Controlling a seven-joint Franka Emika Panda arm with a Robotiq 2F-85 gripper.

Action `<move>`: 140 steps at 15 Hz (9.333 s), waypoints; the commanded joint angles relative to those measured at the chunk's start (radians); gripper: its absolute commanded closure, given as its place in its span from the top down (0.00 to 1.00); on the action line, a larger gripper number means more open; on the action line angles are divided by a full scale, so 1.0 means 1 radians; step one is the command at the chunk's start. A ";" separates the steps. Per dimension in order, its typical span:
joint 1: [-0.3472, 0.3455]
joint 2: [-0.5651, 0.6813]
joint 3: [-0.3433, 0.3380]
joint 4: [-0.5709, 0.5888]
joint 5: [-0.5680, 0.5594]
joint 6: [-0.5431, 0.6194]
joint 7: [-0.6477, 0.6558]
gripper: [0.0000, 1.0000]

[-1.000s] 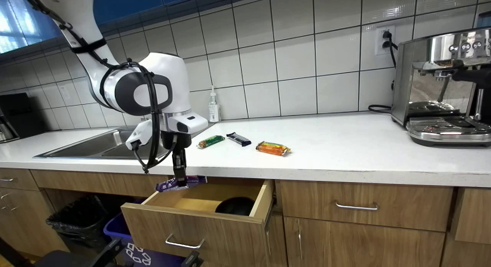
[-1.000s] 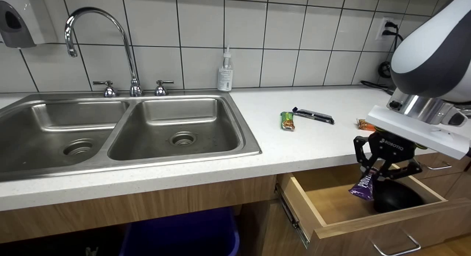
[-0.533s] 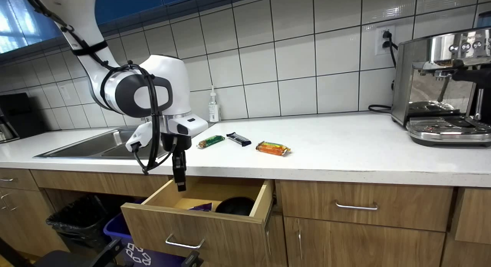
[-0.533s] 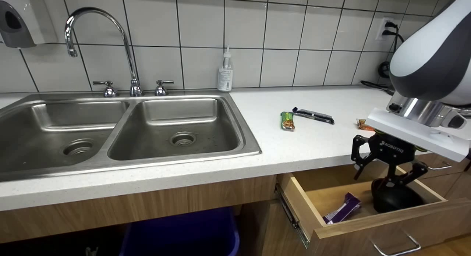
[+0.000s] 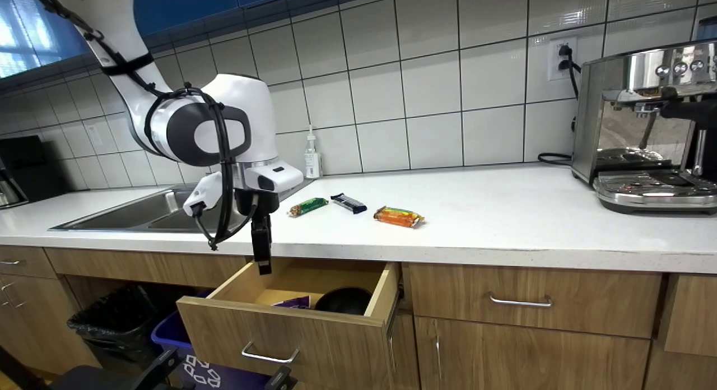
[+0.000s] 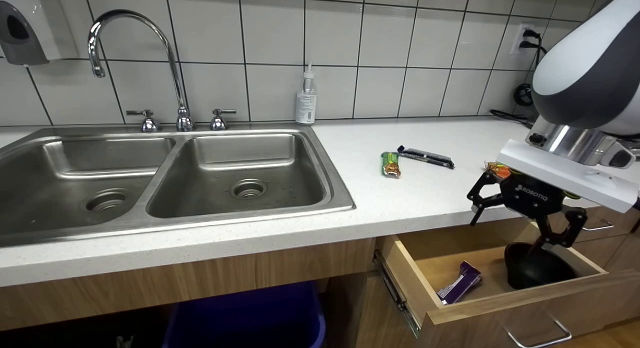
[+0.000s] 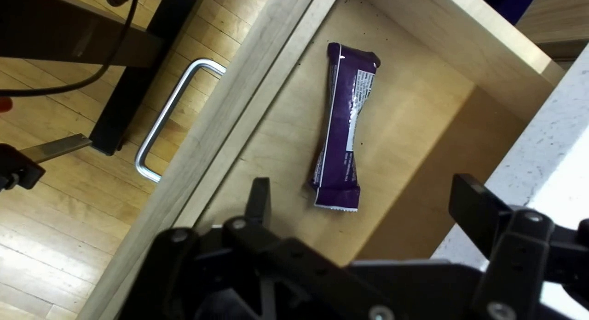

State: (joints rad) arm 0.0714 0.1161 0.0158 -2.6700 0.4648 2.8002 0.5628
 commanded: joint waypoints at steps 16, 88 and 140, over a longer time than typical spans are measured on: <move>-0.017 -0.140 0.005 0.039 -0.043 -0.112 -0.014 1.00; -0.178 0.452 -0.218 0.773 -0.113 -0.242 0.252 1.00; -0.016 -0.060 -0.008 0.046 -0.082 -0.005 0.193 0.17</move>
State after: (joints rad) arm 0.0497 0.1252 -0.0070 -2.5526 0.3857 2.7795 0.7698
